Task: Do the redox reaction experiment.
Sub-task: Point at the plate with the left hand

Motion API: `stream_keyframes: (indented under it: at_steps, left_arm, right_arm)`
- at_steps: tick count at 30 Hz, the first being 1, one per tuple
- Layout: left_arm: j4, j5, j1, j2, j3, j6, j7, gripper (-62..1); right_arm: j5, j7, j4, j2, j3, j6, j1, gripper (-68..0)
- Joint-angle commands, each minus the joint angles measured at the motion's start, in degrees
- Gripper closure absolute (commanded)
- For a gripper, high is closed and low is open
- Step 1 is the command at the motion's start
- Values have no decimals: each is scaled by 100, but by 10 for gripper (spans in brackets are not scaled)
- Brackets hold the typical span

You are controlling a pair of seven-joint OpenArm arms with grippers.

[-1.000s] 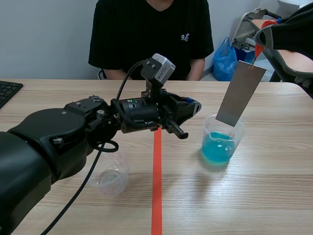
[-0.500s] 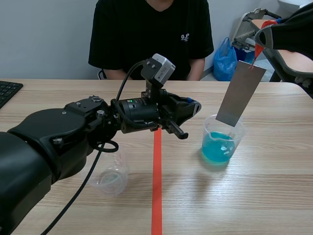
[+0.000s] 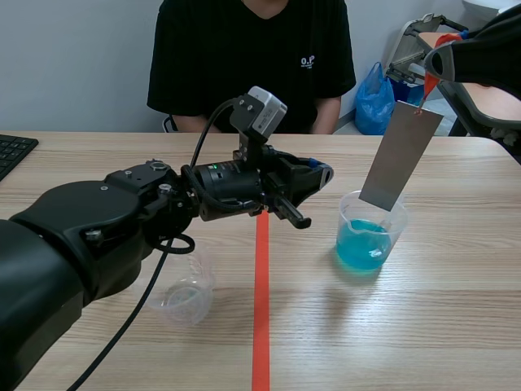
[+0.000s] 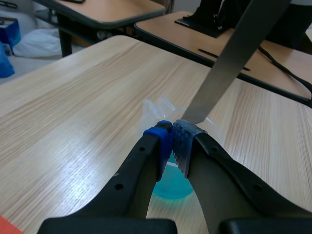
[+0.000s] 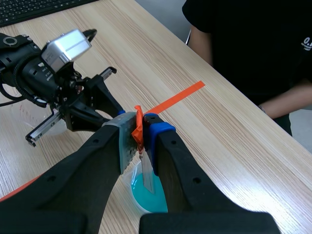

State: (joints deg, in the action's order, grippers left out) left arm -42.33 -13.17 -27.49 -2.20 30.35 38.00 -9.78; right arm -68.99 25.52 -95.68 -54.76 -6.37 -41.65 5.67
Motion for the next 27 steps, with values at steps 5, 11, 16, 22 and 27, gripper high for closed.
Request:
stream_keyframes:
  at_steps: [5, 11, 16, 22, 27]
  left_arm:
    - [-66, -79, -127, -452, -273, -131, -138, -36]
    - [-350, -177, -66, -1370, -575, -127, -138, -36]
    - [-946, -667, 337, -2461, -828, -125, -334, -36]
    - [-1399, -671, 1266, -3445, -1423, -127, -599, -36]
    - [-1438, -669, 2271, -3858, -2149, -127, -905, -36]
  right_arm:
    - [-68, -79, -57, -96, 122, -24, 70, -15]
    - [-68, -79, -57, -98, 122, -26, 70, -15]
    - [-68, -79, -57, -127, 122, -44, 70, -15]
    - [-70, -79, -57, -127, 122, -44, 70, -15]
    - [-68, -70, -57, -127, 122, -44, 70, -15]
